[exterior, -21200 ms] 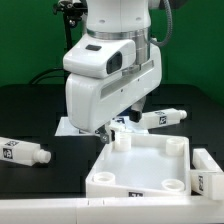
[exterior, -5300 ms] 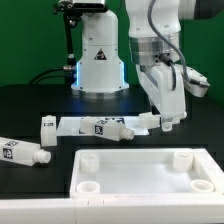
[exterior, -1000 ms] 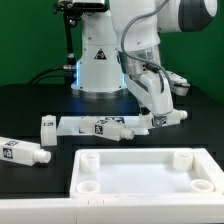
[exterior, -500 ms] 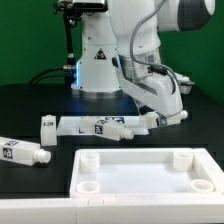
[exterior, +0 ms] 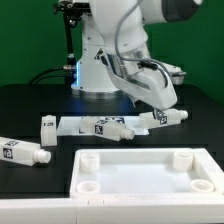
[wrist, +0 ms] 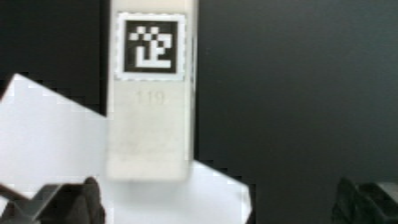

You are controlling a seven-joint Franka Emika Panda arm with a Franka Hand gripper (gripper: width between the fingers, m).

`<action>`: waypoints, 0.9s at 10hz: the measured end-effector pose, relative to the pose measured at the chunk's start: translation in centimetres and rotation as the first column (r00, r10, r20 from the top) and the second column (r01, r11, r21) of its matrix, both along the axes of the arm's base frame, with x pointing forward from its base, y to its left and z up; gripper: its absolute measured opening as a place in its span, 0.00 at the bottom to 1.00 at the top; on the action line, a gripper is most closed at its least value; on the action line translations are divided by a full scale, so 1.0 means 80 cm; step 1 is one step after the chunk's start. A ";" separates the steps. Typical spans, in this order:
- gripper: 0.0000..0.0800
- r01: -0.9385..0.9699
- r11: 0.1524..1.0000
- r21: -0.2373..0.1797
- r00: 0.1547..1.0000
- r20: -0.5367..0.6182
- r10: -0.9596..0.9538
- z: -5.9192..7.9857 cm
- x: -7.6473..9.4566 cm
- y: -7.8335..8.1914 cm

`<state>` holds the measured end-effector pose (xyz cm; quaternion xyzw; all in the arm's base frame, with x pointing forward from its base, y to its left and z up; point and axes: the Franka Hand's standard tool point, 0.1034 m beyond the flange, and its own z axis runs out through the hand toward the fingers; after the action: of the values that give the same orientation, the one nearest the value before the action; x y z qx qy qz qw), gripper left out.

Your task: Assemble desk

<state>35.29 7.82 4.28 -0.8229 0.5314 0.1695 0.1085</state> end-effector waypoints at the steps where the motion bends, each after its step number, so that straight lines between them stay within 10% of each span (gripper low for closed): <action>1: 0.81 0.001 1.000 0.002 1.000 0.002 -0.001 -0.003 -0.005 -0.007; 9: 0.81 0.053 0.995 -0.079 0.998 -0.036 -0.056 -0.046 -0.037 0.021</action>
Offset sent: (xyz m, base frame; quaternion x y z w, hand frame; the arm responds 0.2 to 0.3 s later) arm -0.0138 0.0262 -0.0251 0.0046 0.0085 0.0357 0.9993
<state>32.32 9.53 0.64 -0.8084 0.5617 0.1612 0.0708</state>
